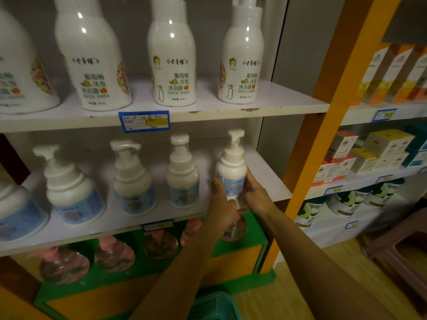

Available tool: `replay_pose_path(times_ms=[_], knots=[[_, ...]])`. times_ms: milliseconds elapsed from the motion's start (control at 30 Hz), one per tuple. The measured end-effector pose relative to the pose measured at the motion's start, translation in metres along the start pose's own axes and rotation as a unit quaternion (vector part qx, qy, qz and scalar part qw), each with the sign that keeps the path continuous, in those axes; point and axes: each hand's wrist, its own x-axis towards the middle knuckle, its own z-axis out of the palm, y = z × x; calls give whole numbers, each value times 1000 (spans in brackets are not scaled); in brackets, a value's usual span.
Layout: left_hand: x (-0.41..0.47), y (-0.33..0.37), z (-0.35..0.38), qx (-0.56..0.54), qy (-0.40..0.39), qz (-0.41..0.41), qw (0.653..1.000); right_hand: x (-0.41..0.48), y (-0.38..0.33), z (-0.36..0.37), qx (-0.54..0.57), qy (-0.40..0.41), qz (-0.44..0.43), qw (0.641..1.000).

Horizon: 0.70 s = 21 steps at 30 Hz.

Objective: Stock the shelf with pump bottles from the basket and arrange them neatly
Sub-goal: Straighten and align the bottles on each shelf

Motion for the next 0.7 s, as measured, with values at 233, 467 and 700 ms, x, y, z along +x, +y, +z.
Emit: replay_pose_path(times_ms=[233, 467, 700], knots=[[-13, -7, 2, -61, 21, 12, 998, -2, 3, 6, 55, 41, 70, 995], [-56, -40, -20, -87, 173, 146, 970, -65, -20, 37, 126, 262, -49, 956], [-95, -104, -69, -83, 263, 164, 947, -96, -7, 99, 162, 194, -66, 965]])
